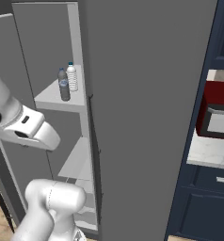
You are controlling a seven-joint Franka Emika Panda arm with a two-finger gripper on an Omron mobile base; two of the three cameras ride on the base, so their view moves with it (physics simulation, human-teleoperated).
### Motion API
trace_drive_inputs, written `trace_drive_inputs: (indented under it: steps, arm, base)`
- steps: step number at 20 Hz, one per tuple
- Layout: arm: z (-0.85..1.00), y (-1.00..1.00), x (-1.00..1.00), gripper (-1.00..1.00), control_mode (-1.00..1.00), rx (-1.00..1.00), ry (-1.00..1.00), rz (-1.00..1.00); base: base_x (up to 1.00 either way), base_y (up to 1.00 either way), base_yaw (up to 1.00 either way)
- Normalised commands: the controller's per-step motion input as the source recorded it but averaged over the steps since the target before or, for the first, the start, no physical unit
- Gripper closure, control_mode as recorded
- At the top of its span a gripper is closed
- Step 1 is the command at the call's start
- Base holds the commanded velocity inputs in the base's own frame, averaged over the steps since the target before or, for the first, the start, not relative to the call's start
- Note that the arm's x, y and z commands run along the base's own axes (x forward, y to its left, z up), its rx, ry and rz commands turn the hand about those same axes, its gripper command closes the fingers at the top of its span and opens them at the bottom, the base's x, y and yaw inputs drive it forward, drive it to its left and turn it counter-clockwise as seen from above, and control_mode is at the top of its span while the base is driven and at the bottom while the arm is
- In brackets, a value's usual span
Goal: Take the bottled waters from the counter and place them in the freezer to freeze. Close the freezer door after placing the bottles.
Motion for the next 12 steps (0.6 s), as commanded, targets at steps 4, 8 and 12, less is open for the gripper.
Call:
trace_drive_inputs:
  steps: [4, 8, 12]
  arm:
    - [-0.18, 0.0, 0.0, -1.0, -1.0, 0.08, 0.0, 0.0]
    - [-0.3, 0.0, 0.0, -1.0, -1.0, 0.07, 0.0, 0.04]
    - [-0.33, 0.0, 0.0, -1.0, -1.0, 0.03, 0.0, 0.07]
  base:
    - [0.0, 0.0, 0.0]
    - [0.0, 0.0, 0.0]
    - [0.0, 0.0, 0.0]
